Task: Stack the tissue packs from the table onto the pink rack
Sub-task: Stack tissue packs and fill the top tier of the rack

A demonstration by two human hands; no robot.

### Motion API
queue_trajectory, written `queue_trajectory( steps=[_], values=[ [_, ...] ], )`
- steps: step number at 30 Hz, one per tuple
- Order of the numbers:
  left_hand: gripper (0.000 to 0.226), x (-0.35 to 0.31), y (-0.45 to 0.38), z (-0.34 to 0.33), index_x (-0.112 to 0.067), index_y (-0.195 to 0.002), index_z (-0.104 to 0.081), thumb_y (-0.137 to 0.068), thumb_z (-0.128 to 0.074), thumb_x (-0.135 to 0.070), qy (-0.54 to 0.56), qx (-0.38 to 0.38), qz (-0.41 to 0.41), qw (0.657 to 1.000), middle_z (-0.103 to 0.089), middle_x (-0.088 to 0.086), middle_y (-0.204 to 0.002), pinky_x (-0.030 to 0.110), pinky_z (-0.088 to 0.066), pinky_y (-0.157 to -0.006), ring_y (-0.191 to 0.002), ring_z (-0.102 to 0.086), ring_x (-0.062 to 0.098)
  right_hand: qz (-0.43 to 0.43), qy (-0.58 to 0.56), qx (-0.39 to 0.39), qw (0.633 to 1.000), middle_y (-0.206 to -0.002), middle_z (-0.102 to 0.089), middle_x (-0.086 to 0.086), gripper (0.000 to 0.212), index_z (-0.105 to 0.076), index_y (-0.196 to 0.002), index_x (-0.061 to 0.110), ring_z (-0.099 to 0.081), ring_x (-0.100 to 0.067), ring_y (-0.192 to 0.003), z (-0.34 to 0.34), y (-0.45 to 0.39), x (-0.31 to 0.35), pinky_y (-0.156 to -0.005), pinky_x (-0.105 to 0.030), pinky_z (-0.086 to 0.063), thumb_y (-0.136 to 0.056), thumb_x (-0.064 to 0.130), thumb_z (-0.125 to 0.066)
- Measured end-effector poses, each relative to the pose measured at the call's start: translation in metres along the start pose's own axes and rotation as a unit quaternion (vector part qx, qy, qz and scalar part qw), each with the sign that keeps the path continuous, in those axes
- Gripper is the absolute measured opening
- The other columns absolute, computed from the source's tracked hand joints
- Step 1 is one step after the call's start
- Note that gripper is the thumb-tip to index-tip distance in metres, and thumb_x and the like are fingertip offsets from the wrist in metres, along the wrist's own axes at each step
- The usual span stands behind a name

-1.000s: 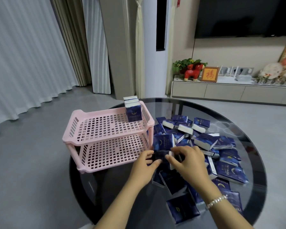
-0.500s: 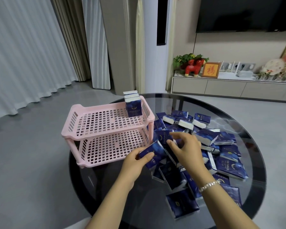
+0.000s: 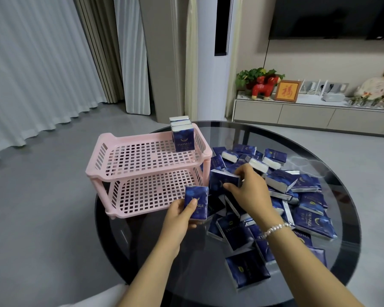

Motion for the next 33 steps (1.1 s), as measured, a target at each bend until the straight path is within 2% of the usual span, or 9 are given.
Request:
queue_trajectory(
  steps=[5,8,12,15,20,23,26,29,33],
  values=[
    [0.017,-0.005,0.01,-0.005,-0.017,-0.112,-0.054,-0.095,-0.054,-0.019,0.001,0.007,-0.018,1.0,-0.068,0.006,-0.107,0.023,-0.056,-0.059,-0.083,-0.068,0.017,0.013,-0.104,-0.044,0.993,-0.079,-0.055,0.005,0.031,-0.06,-0.116,0.018,-0.05,-0.008,-0.068,0.016,0.028,0.002,-0.061,-0.019,-0.037,-0.087,0.027,-0.065],
    [0.024,-0.009,0.018,-0.014,-0.008,-0.118,-0.052,-0.096,-0.053,-0.017,0.015,0.008,-0.016,1.0,-0.065,0.01,-0.112,0.025,-0.058,-0.061,-0.084,-0.069,0.017,-0.056,-0.256,-0.022,0.965,-0.078,-0.066,0.002,0.018,-0.065,-0.104,0.018,-0.06,-0.012,-0.064,0.016,0.046,-0.001,-0.063,-0.025,-0.048,-0.088,0.025,-0.064],
    [0.032,-0.014,0.025,-0.028,-0.004,-0.119,-0.049,-0.095,-0.053,-0.024,0.052,0.016,-0.008,0.998,-0.063,0.017,-0.118,0.032,-0.06,-0.066,-0.092,-0.07,0.027,-0.139,-0.369,0.022,0.919,-0.059,-0.066,-0.001,0.012,-0.069,-0.091,0.019,-0.059,-0.007,-0.052,0.007,0.065,-0.003,-0.052,-0.022,-0.045,-0.088,0.029,-0.063],
    [0.043,-0.016,0.028,-0.037,-0.006,-0.118,-0.049,-0.09,-0.058,-0.036,0.062,0.031,0.002,0.998,-0.063,0.018,-0.116,0.036,-0.06,-0.07,-0.095,-0.069,0.031,-0.126,-0.344,0.006,0.93,-0.058,-0.065,0.008,0.012,-0.07,-0.081,0.023,-0.054,0.002,-0.048,0.008,0.073,-0.003,-0.051,-0.015,-0.044,-0.086,0.032,-0.065],
    [0.038,-0.021,0.029,-0.049,-0.013,-0.116,-0.055,-0.086,-0.065,-0.032,0.018,0.051,-0.023,0.998,-0.067,0.008,-0.113,0.032,-0.059,-0.075,-0.099,-0.068,0.02,-0.076,-0.296,0.019,0.952,-0.073,-0.073,0.007,0.012,-0.072,-0.073,0.034,-0.061,-0.001,-0.065,0.015,0.073,-0.003,-0.065,-0.028,-0.05,-0.084,0.032,-0.067],
    [0.032,-0.022,0.026,-0.055,-0.009,-0.116,-0.056,-0.089,-0.064,-0.024,0.047,0.035,-0.016,0.998,-0.067,0.009,-0.111,0.033,-0.059,-0.076,-0.098,-0.068,0.02,-0.061,-0.214,-0.047,0.974,-0.09,-0.07,0.005,0.018,-0.074,-0.098,0.02,-0.057,0.004,-0.071,0.027,0.063,-0.012,-0.064,-0.01,-0.043,-0.088,0.031,-0.064],
    [0.033,-0.02,0.022,-0.055,-0.011,-0.116,-0.055,-0.088,-0.065,-0.026,0.042,0.01,-0.015,0.999,-0.065,0.006,-0.113,0.037,-0.058,-0.082,-0.101,-0.066,0.018,-0.087,-0.079,-0.118,0.986,-0.111,-0.062,-0.001,0.033,-0.068,-0.111,0.017,-0.058,-0.009,-0.088,0.035,0.049,-0.031,-0.073,-0.025,-0.048,-0.088,0.039,-0.061],
    [0.032,-0.017,0.021,-0.054,-0.013,-0.115,-0.056,-0.088,-0.065,-0.028,0.017,0.0,-0.023,1.0,-0.062,0.0,-0.111,0.036,-0.058,-0.08,-0.101,-0.063,0.013,-0.122,0.053,-0.049,0.99,-0.124,-0.058,-0.003,0.05,-0.058,-0.123,0.019,-0.054,-0.02,-0.113,0.027,0.04,-0.044,-0.078,-0.036,-0.052,-0.085,0.052,-0.057],
    [0.025,-0.01,0.021,-0.05,-0.02,-0.11,-0.058,-0.089,-0.063,-0.031,0.002,-0.005,-0.025,1.0,-0.064,0.0,-0.111,0.031,-0.058,-0.076,-0.101,-0.064,0.015,-0.139,0.046,-0.002,0.989,-0.126,-0.059,-0.003,0.062,-0.051,-0.132,0.017,-0.054,-0.023,-0.118,0.02,0.037,-0.049,-0.086,-0.039,-0.051,-0.083,0.054,-0.06]
  ],
)
Point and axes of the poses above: each hand's wrist, its own y-axis away from the middle knuckle, its own z-axis out of the back of the hand, x = y × z, the point moved 3 cm from there along -y, towards the middle knuckle
